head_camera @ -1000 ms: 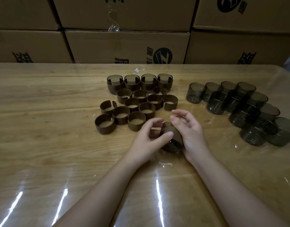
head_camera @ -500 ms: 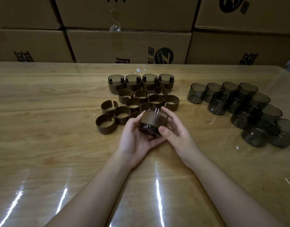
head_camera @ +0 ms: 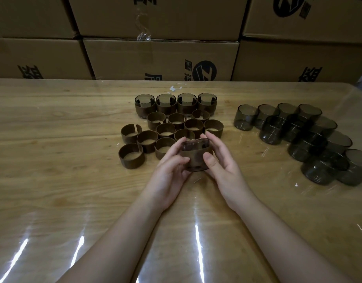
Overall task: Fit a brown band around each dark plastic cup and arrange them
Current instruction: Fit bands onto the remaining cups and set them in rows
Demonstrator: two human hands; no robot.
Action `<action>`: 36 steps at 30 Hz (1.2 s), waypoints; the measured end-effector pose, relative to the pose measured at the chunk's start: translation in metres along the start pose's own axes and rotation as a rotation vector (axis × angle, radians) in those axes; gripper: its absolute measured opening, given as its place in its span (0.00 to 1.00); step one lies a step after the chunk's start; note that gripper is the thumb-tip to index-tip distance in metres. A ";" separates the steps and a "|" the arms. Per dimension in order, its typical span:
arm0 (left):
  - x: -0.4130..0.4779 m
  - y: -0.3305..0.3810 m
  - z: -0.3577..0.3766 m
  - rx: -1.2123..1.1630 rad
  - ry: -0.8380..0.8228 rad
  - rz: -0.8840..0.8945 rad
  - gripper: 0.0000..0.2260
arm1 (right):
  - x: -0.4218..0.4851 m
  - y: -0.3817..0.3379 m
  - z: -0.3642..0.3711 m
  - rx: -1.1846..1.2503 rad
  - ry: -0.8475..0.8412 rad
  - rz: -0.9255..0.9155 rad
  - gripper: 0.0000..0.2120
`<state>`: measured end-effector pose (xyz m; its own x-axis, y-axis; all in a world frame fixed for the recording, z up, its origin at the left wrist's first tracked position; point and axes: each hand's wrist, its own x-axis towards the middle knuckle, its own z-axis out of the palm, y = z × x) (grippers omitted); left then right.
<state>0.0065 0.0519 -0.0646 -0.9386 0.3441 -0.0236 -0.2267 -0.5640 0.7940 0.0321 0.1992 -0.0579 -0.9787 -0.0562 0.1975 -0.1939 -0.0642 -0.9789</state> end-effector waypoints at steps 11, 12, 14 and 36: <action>0.000 -0.003 0.003 0.089 0.035 0.069 0.23 | 0.002 0.003 -0.003 -0.025 0.004 0.009 0.21; 0.000 -0.002 0.003 0.101 0.032 0.072 0.21 | 0.002 0.004 -0.004 -0.024 0.004 0.009 0.20; 0.000 -0.003 0.002 0.111 0.034 0.074 0.19 | 0.003 0.007 -0.005 -0.018 0.000 0.014 0.20; -0.001 -0.003 0.006 0.186 0.038 0.080 0.20 | 0.005 0.012 -0.005 -0.053 0.001 0.014 0.19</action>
<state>0.0095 0.0575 -0.0634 -0.9618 0.2726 0.0241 -0.1021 -0.4388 0.8928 0.0244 0.2033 -0.0690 -0.9813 -0.0560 0.1839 -0.1837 -0.0102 -0.9829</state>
